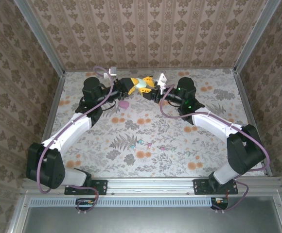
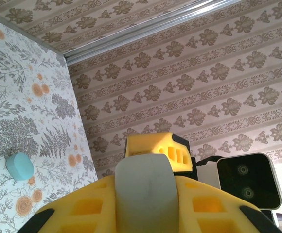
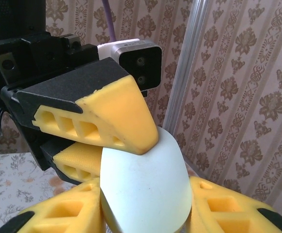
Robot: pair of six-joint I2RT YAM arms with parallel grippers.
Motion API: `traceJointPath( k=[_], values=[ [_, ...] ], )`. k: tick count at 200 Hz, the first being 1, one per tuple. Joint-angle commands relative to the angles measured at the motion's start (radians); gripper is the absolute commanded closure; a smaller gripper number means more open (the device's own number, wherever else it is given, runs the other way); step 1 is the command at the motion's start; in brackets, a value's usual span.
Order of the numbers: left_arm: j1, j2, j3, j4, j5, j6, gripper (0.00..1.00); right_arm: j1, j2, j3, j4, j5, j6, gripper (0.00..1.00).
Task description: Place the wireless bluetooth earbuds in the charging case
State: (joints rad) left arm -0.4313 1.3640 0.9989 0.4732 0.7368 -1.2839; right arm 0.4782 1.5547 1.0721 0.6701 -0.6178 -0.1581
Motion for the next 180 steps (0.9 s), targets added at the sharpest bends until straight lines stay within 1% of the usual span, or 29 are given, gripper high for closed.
traceJointPath(
  k=[1, 15, 39, 49, 69, 73, 81, 101, 125, 140, 163, 180],
  values=[
    [-0.005, -0.015, 0.009, -0.013, 0.015, 0.023, 0.73, 0.002, -0.032, 0.002, 0.017, -0.007, 0.010, 0.67],
    [-0.007, -0.018, 0.032, -0.062, 0.011, 0.072, 0.59, 0.001, -0.048, 0.001, -0.031, -0.013, 0.010, 0.69],
    [-0.005, -0.046, 0.047, -0.149, -0.016, 0.192, 0.38, -0.003, -0.065, 0.000, -0.105, -0.036, 0.023, 0.71],
    [-0.004, -0.064, 0.042, -0.181, -0.042, 0.251, 0.33, -0.007, -0.068, 0.003, -0.128, -0.064, 0.038, 0.72],
    [-0.003, -0.101, 0.016, -0.220, -0.088, 0.369, 0.27, -0.019, -0.073, 0.012, -0.168, -0.119, 0.073, 0.73],
    [-0.002, -0.107, 0.008, -0.220, -0.121, 0.394, 0.26, -0.023, -0.075, 0.012, -0.174, -0.128, 0.081, 0.73],
    [-0.003, -0.120, -0.010, -0.214, -0.152, 0.436, 0.24, -0.030, -0.077, 0.011, -0.182, -0.142, 0.092, 0.74],
    [-0.004, -0.136, -0.049, -0.174, -0.190, 0.503, 0.23, -0.049, -0.082, -0.005, -0.196, -0.158, 0.108, 0.74],
    [-0.006, -0.157, -0.097, -0.100, -0.201, 0.557, 0.22, -0.084, -0.088, -0.015, -0.206, -0.202, 0.143, 0.74],
    [-0.007, -0.182, -0.124, -0.086, -0.202, 0.612, 0.22, -0.098, -0.092, -0.019, -0.227, -0.214, 0.146, 0.74],
    [-0.006, -0.228, -0.153, -0.101, -0.196, 0.742, 0.22, -0.109, -0.102, -0.024, -0.259, -0.241, 0.146, 0.74],
    [-0.003, -0.269, -0.174, -0.105, -0.171, 0.875, 0.22, -0.111, -0.107, -0.020, -0.274, -0.269, 0.142, 0.74]
  ],
)
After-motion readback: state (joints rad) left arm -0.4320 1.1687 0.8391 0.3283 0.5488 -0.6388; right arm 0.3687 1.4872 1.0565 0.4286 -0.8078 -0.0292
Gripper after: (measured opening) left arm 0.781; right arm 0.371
